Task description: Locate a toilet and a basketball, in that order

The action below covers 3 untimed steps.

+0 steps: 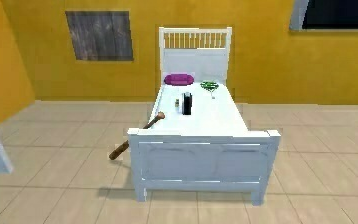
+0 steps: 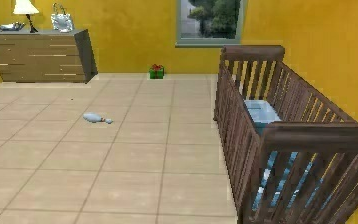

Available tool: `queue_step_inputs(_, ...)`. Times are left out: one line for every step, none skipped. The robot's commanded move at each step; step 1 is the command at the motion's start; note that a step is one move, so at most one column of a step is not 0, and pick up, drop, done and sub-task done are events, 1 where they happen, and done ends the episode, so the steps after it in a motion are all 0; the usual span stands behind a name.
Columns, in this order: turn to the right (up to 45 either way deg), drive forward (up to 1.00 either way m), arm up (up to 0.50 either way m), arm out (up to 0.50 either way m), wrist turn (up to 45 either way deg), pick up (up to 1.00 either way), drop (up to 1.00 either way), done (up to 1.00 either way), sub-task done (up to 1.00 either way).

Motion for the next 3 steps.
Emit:
queue_step_inputs(15.0, 0.00, 0.00, 0.00, 0.0, 0.00, 0.00, 0.00, 0.00)
queue_step_inputs(0.0, 0.05, 0.00, 0.00, 0.0, 0.00, 0.00, 0.00, 0.00)
queue_step_inputs(-9.0, 0.00, 0.00, 0.00, 0.0, 0.00, 0.00, 0.00, 0.00)
